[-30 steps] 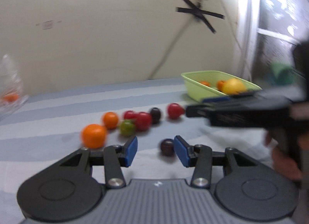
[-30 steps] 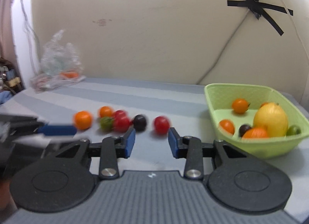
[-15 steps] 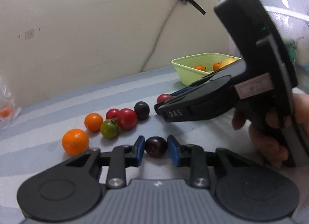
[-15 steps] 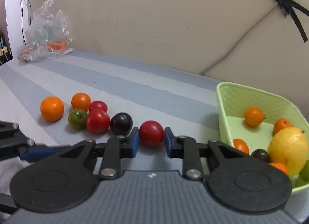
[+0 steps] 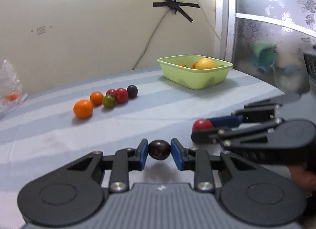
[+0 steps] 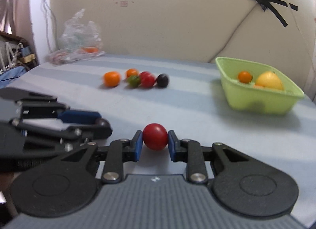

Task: Organize fruits
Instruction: 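Grasp the dark purple tomato with the left gripper while the right grasps a red tomato, then carry the dark and red tomatoes into the green basket and open both grippers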

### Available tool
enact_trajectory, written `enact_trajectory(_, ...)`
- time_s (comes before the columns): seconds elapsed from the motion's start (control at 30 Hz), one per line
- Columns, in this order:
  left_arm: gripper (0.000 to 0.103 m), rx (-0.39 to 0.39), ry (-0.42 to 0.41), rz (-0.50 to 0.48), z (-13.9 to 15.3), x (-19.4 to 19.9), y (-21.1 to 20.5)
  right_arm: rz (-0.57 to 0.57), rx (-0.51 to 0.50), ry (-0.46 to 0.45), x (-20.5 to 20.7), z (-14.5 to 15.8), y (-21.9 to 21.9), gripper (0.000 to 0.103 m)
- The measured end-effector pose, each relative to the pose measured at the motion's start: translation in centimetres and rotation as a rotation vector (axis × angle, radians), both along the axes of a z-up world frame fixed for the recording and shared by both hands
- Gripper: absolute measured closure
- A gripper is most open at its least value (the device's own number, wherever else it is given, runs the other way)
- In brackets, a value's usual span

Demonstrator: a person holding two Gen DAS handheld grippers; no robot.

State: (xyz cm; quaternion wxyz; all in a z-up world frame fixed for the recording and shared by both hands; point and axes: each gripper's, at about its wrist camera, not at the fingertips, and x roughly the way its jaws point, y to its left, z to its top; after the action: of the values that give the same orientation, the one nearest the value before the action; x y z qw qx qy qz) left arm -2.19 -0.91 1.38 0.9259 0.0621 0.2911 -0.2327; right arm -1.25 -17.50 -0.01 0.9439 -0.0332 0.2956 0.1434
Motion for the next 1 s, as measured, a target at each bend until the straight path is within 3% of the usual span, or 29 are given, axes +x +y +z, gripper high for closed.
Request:
enact_trajectory(0.13,0.077,0.019,-0.009,0.005,0.0,-1.9,-0.1,0.017,0.022,0.005,-2.4,-0.5,1.0,0.073)
enact_trajectory(0.57,0.069,0.045,-0.01,0.056,-0.6,-2.1,-0.3,0.007,-0.006,-0.01,-3.1,-0.9,1.8,0.071)
enact_trajectory(0.73,0.077,0.035,0.022,0.045,-1.2,-1.8,-0.4,0.006,-0.002,-0.005,-3.2,-1.3,1.7,0.071)
enact_trajectory(0.83,0.077,0.052,0.005,0.042,-1.2,-1.9,-0.8,0.007,-0.01,-0.013,-3.3,-1.2,1.9,0.073)
enact_trajectory(1.0,0.077,0.001,0.022,0.017,-0.1,-0.6,-1.1,-0.018,0.027,-0.016,-2.9,-0.9,1.1,0.074)
